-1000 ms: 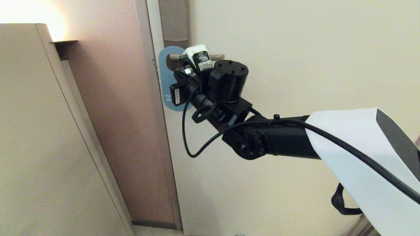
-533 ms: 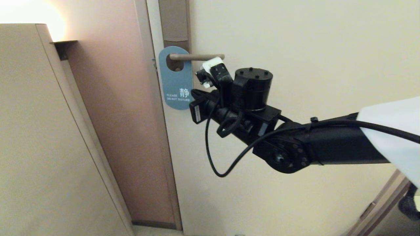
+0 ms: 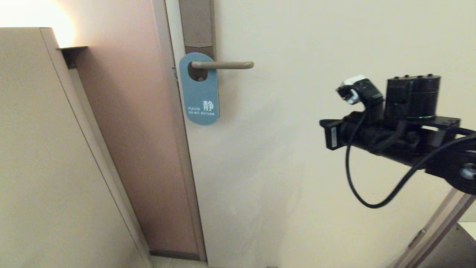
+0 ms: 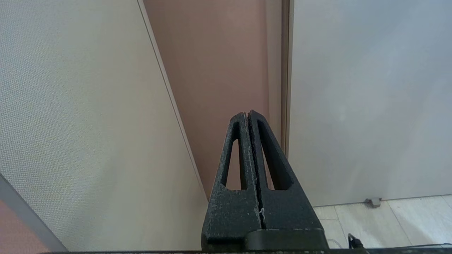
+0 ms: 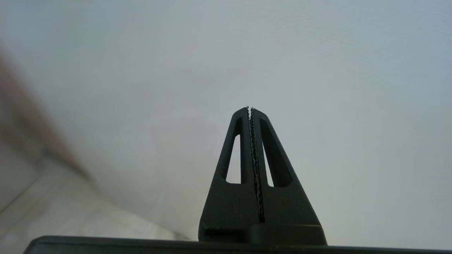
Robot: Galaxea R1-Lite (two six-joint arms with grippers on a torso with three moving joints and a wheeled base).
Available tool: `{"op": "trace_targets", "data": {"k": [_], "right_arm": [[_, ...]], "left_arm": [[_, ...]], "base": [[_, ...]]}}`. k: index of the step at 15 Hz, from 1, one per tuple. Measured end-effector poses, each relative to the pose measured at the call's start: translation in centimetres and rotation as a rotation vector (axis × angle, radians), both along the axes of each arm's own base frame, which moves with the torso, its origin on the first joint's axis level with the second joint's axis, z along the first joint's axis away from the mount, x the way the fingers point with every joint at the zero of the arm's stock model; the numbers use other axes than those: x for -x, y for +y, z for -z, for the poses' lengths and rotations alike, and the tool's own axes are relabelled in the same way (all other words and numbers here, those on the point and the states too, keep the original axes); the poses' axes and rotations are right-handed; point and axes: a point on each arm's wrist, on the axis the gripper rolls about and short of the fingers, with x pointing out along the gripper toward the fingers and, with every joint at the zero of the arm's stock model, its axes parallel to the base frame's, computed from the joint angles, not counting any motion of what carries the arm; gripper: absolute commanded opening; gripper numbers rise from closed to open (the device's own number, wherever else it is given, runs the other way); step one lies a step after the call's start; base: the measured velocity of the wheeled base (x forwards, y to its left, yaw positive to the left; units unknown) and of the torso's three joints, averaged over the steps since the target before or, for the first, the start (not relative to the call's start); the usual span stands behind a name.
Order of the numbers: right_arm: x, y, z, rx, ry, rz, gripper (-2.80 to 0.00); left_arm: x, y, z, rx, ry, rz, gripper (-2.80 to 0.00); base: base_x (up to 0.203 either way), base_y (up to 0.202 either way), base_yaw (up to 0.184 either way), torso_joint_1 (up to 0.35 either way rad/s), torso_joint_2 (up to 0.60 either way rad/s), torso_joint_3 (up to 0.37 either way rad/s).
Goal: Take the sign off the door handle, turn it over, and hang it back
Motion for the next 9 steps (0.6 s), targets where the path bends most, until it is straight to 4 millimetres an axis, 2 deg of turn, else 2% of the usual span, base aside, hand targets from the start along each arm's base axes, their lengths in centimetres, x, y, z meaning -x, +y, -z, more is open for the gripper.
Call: {"op": "trace_targets", "data": {"k": [1,3,9], "right_arm": [[0.9,-1.9,-0.3,-0.009,-0.002,0.050,-2.80],[3.0,-4.4,-0.8,-0.037,-0.009,0.118,-2.80],[10.9,-8.5,-1.0,-0.116,-0.070,0.233,-2.80]], "left_arm": [[0.0,0.0,0.0,0.001,0.000,0.000,-2.80],[0.0,0.0,0.0,0.000,0.000,0.000,-2.80],[0.0,0.0,0.0,0.001,0.000,0.000,-2.80]], "base": [[0.000,0.000,0.000,0.000,0.00,0.000],[0.000,0.000,0.000,0.000,0.00,0.000],[0.000,0.000,0.000,0.000,0.00,0.000]]}}
